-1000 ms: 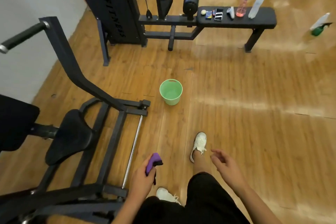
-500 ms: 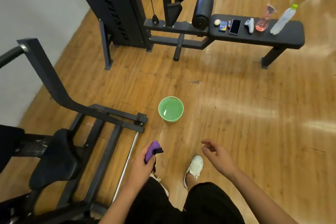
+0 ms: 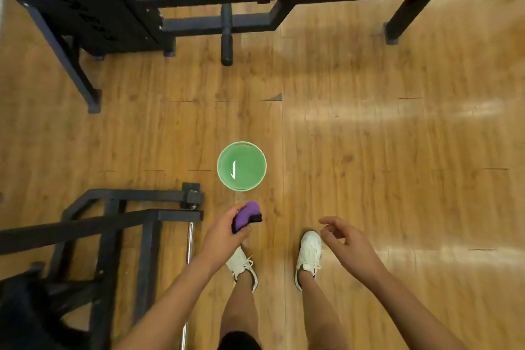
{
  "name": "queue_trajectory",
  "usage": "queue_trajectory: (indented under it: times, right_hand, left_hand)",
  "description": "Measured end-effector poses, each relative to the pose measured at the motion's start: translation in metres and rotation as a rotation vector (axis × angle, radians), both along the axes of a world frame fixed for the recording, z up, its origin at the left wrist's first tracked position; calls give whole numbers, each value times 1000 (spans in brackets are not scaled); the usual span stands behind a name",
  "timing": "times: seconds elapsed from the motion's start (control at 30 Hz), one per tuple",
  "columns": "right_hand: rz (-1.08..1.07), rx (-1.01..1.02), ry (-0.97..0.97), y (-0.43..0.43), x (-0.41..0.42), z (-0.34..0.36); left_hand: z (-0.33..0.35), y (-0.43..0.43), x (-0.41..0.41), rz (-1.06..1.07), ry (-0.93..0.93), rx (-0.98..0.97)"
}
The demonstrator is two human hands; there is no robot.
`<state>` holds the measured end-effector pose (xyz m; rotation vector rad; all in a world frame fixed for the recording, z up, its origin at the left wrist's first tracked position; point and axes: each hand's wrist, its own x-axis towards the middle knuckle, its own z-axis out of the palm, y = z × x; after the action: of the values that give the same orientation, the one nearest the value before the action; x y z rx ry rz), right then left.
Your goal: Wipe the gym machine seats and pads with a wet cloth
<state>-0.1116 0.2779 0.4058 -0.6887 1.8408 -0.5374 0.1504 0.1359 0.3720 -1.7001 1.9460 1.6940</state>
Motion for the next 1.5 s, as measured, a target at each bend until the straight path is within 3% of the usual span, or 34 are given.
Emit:
queue_trajectory:
  times: [0.17,0.53,0.73,0.8,0.9,1.07,1.27,1.5]
  right_hand:
    - [-74,8,-20,-21,-1,-91]
    - [60,-103,-141,-124,15,-329]
    - [-104,-205,-226,-163,29,-413]
    - [-176,-228,-196,-169,31,-432]
    - [-256,-236,-181,-178,30,-452]
    - [-265,-157,-139,-186,32,-494]
    - [-178,-99,-130,-188,46,-522]
    - [-100,91,-209,-197,46,-521]
  left_hand:
    - [-98,-46,-25,-41,49,62]
    - [-301,-107,-75,-152,138,281]
    - [-369,-121,-75,92,356,549]
    - [-390,-120,-74,223,380,492]
    - [-423,-120,-75,338,317,218]
    - [-472,-125,-79,343,160,29]
    - [-504,-120,-89,406,119,92]
    - [-493,-118,-92,45,-32,119]
